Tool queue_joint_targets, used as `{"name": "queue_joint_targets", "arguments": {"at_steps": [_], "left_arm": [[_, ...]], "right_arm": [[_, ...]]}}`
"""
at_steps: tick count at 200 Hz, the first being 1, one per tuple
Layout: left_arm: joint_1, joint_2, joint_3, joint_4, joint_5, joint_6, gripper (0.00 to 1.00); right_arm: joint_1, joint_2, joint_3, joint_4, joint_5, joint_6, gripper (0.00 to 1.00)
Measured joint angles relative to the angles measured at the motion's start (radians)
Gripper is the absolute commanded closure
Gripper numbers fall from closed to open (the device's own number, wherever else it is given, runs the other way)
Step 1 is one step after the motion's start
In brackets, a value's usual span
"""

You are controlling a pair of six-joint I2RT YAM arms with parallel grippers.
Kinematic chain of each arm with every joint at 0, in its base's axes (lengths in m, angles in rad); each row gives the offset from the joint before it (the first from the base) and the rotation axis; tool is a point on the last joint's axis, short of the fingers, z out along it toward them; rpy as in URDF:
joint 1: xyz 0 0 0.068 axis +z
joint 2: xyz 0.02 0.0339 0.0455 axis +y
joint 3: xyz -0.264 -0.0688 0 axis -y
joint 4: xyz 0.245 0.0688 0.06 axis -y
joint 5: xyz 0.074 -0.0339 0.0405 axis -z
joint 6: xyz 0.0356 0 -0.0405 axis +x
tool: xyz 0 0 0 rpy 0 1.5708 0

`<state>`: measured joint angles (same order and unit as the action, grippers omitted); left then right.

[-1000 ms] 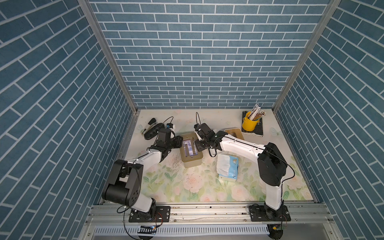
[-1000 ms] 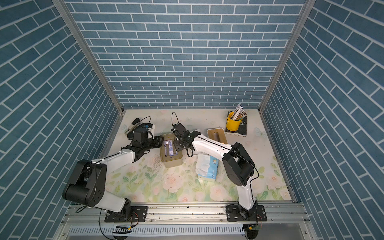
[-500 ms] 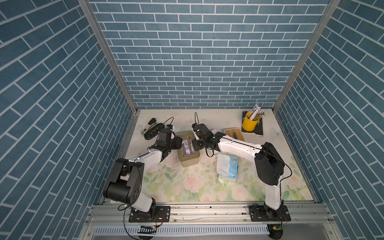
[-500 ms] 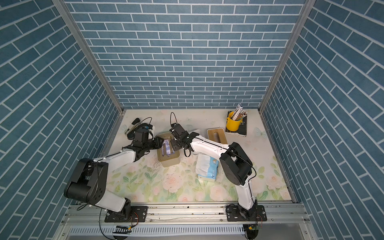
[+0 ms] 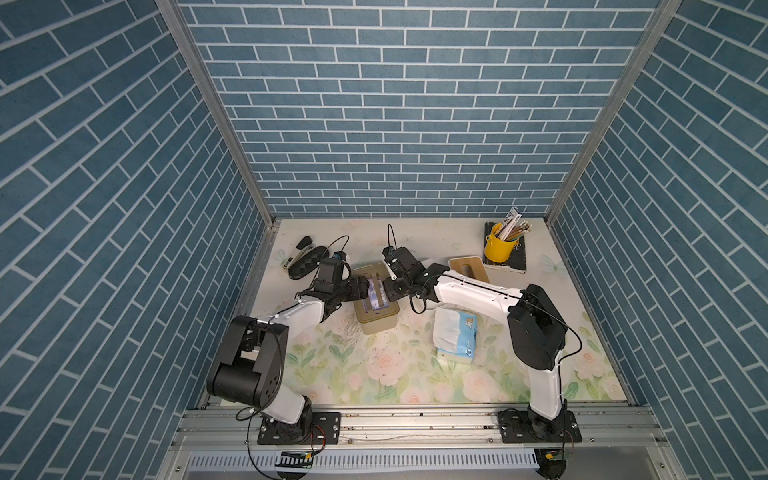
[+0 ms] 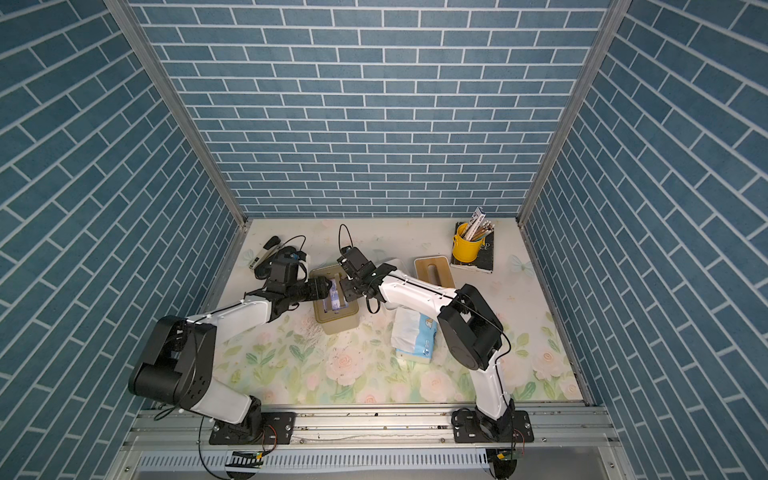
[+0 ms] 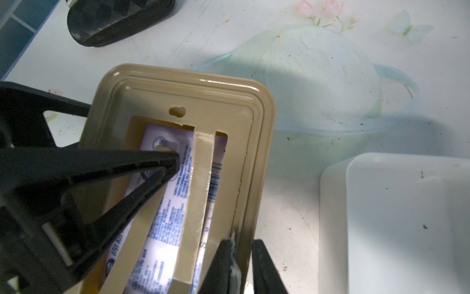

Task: Put the tissue paper into the tissue box
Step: Close the box lid on the tissue box.

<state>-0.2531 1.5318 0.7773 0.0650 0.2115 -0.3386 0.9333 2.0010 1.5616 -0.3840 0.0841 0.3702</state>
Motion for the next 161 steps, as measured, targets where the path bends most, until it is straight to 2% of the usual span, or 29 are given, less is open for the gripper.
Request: {"name": "queue_joint_targets", "arguments": {"at_steps": [25, 41, 49, 70, 78, 98, 111, 132, 161], "left_arm": [[-0.014, -0.024, 0.061, -0.077, 0.006, -0.006, 0.03], [-0.019, -0.064, 0.093, -0.107, 0.002, -0.005, 0.06], [-0.019, -0.096, 0.098, -0.123, -0.005, -0.007, 0.13], [-0.02, -0.2, 0.092, -0.171, -0.027, -0.014, 0.5], [-0.02, -0.243, 0.075, -0.179, -0.033, -0.011, 0.55], [-0.02, -0.344, 0.003, -0.194, -0.054, -0.018, 0.55], [-0.014, -0.385, -0.053, -0.209, -0.059, -0.021, 0.49], [-0.001, -0.393, -0.111, -0.224, -0.057, -0.031, 0.43], [0.005, -0.39, -0.155, -0.225, -0.045, -0.044, 0.42]], "right_arm": [[0.0, 0.0, 0.001, -0.001, 0.002, 0.0, 0.8], [0.0, 0.0, 0.001, -0.001, 0.002, 0.0, 0.81], [0.0, 0.0, 0.001, -0.001, 0.002, 0.0, 0.8], [0.002, 0.002, 0.003, -0.001, 0.002, 0.0, 0.8], [0.002, 0.003, 0.004, -0.001, 0.002, 0.0, 0.81], [0.002, 0.003, 0.005, -0.001, 0.001, 0.0, 0.81], [0.002, 0.003, 0.005, -0.001, 0.001, 0.0, 0.81], [0.002, 0.003, 0.005, -0.001, 0.001, 0.0, 0.81], [0.002, 0.003, 0.005, -0.001, 0.001, 0.0, 0.81]]}}
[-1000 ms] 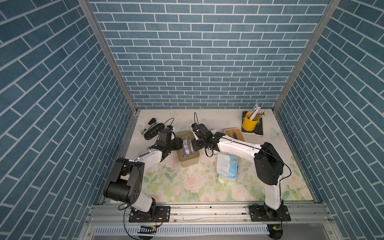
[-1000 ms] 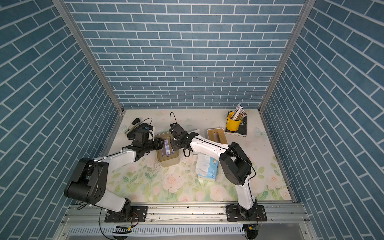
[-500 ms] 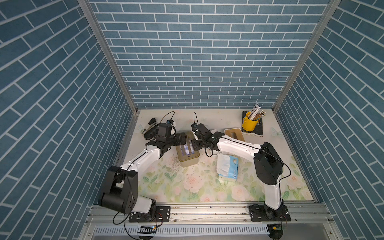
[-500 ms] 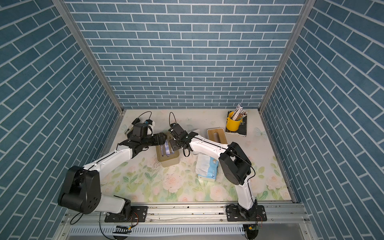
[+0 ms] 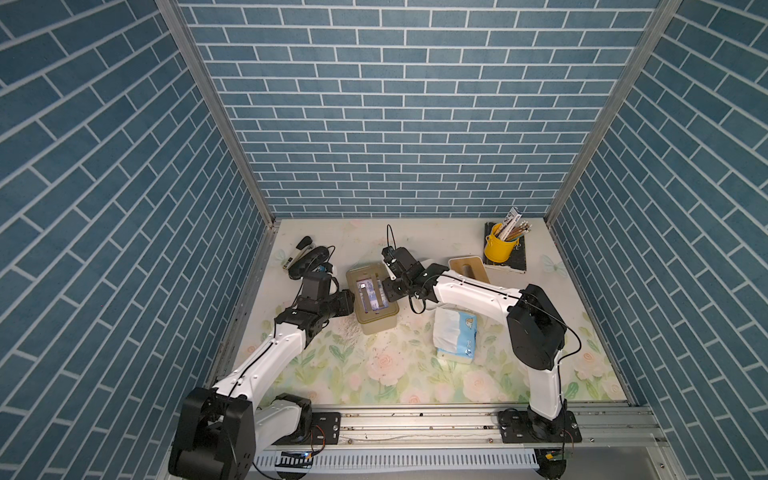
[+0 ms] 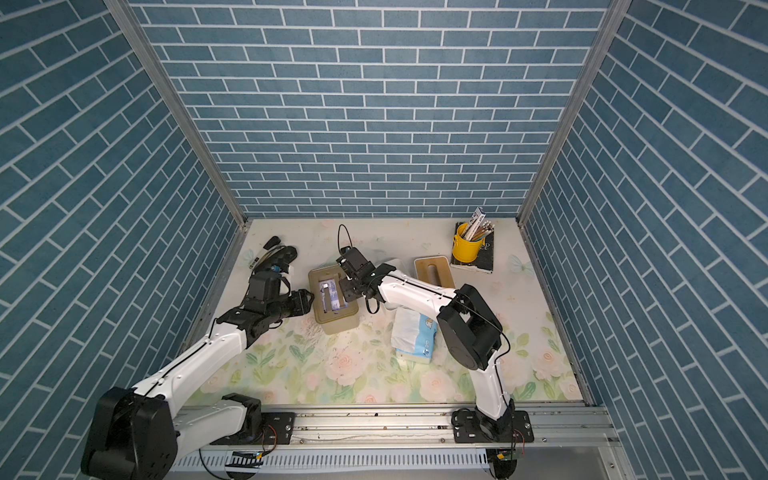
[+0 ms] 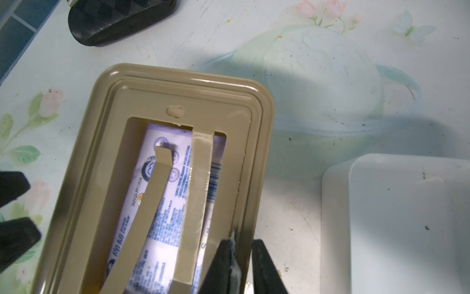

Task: Put the tissue paper into the tissue box
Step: Close the box lid on the tissue box.

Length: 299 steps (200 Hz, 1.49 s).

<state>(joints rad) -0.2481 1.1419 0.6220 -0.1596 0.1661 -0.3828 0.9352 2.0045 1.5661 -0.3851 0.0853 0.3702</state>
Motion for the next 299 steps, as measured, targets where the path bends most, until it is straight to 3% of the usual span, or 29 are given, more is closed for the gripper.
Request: {"name": "queue_joint_targets", "arguments": {"at_steps": [150, 258, 299], "left_arm": [[0.004, 0.09, -0.032, 0.163, 0.048, -0.013, 0.52], [0.004, 0.134, -0.035, 0.245, 0.065, -0.013, 0.52], [0.004, 0.134, -0.034, 0.243, 0.067, -0.013, 0.48]], "right_arm": [[0.0, -0.019, -0.019, -0.007, 0.016, 0.0, 0.8], [0.0, -0.019, 0.025, -0.11, 0.016, 0.0, 0.8], [0.001, -0.019, 0.039, -0.142, 0.014, 0.0, 0.8]]}}
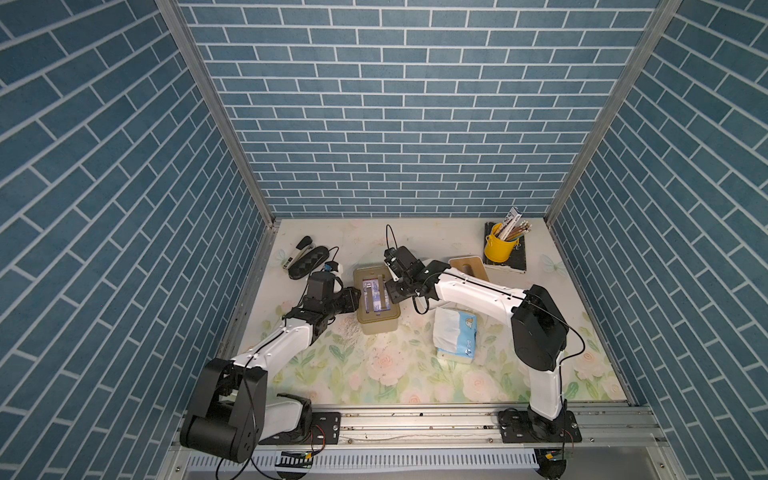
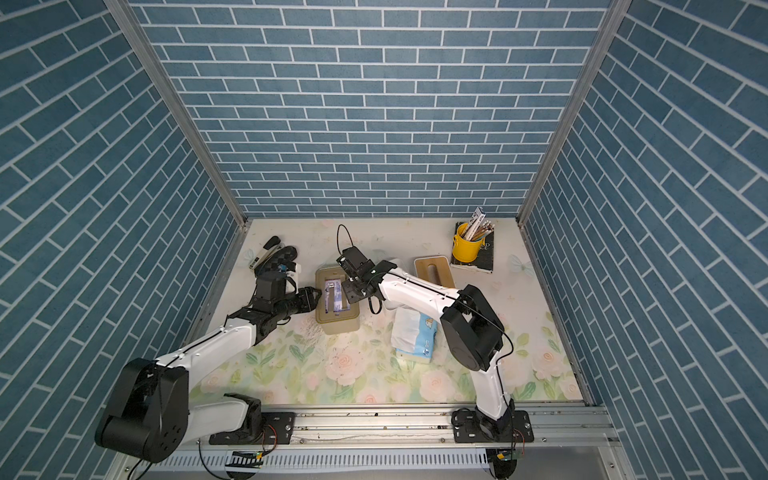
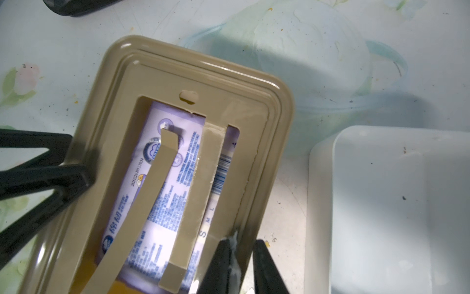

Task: Put the tissue paper into the tissue box
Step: Close the box lid on the tissue box.

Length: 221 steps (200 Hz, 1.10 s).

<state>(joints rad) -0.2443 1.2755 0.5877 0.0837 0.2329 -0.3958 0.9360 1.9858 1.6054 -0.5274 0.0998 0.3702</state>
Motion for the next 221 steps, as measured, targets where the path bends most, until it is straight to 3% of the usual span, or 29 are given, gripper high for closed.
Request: {"name": "queue_joint_targets", "arguments": {"at_steps": [105, 125, 169, 221], "left_arm": [[0.0, 0.0, 0.0, -0.006, 0.019, 0.0, 0.41], [0.0, 0.0, 0.0, -0.008, 0.019, 0.0, 0.35], [0.0, 0.0, 0.0, -0.023, 0.008, 0.0, 0.11], [0.0, 0.0, -0.003, -0.026, 0.004, 0.002, 0.13]], "right_arm": [[0.0, 0.002, 0.038, -0.082, -0.002, 0.0, 0.8], [0.0, 0.002, 0.04, -0.09, -0.002, 0.0, 0.8], [-0.003, 0.002, 0.05, -0.12, 0.0, -0.003, 0.8], [-0.006, 0.002, 0.056, -0.139, 0.002, -0.003, 0.8]]}}
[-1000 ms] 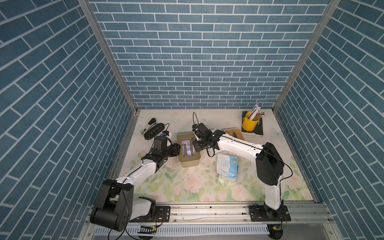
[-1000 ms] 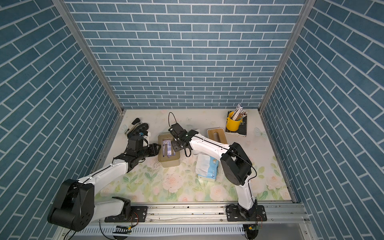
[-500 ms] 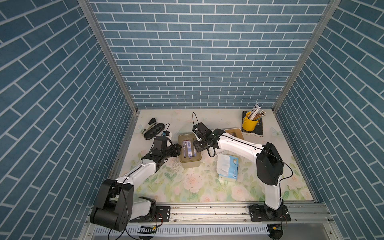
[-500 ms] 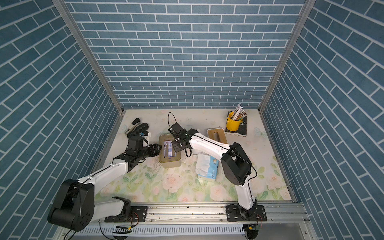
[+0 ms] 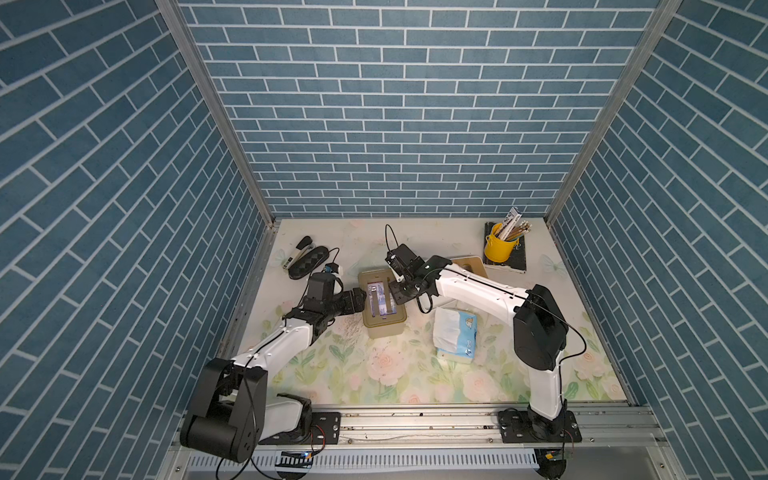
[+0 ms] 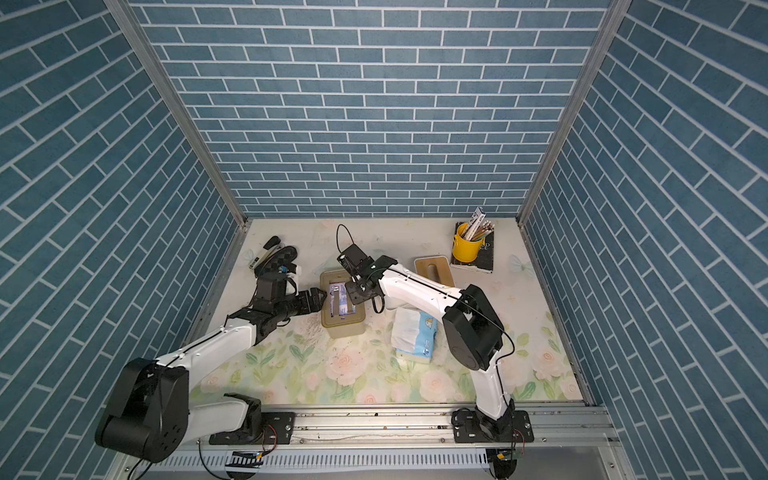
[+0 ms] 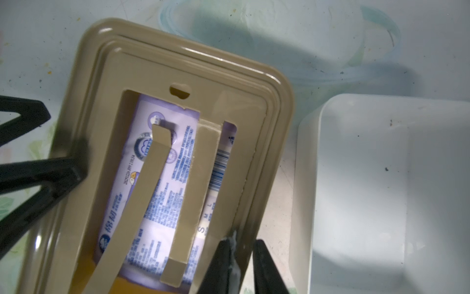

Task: Put the tissue paper into the tissue box
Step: Close the box lid on the tissue box.

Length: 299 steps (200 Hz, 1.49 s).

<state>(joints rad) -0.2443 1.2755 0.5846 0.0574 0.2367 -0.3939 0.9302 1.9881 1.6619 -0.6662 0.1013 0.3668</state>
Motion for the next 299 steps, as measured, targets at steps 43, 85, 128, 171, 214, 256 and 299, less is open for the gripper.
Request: {"name": "queue_joint_targets", "arguments": {"at_steps": [43, 85, 128, 171, 214, 256, 299], "left_arm": [[0.0, 0.002, -0.002, 0.008, 0.0, 0.0, 0.18], [0.0, 0.019, -0.003, 0.039, 0.0, -0.001, 0.2], [-0.003, 0.04, -0.003, 0.077, 0.001, -0.002, 0.21], [-0.011, 0.05, -0.003, 0.096, -0.001, -0.003, 0.22], [-0.012, 0.05, -0.003, 0.096, -0.005, -0.003, 0.22], [-0.016, 0.051, -0.003, 0.098, -0.009, -0.003, 0.22], [-0.023, 0.056, -0.003, 0.105, -0.011, -0.003, 0.22]], "right_arm": [[-0.002, 0.0, 0.0, -0.005, 0.001, -0.007, 0.6], [-0.012, -0.003, 0.003, -0.014, 0.006, -0.019, 0.39], [-0.025, -0.031, 0.004, -0.004, -0.031, -0.028, 0.36], [-0.079, -0.04, 0.04, 0.03, -0.043, -0.041, 0.45], [-0.132, -0.038, 0.071, 0.058, -0.049, -0.058, 0.52], [-0.136, 0.023, 0.155, 0.063, -0.08, -0.079, 0.59], [-0.144, 0.098, 0.192, 0.075, -0.107, -0.089, 0.63]]}}
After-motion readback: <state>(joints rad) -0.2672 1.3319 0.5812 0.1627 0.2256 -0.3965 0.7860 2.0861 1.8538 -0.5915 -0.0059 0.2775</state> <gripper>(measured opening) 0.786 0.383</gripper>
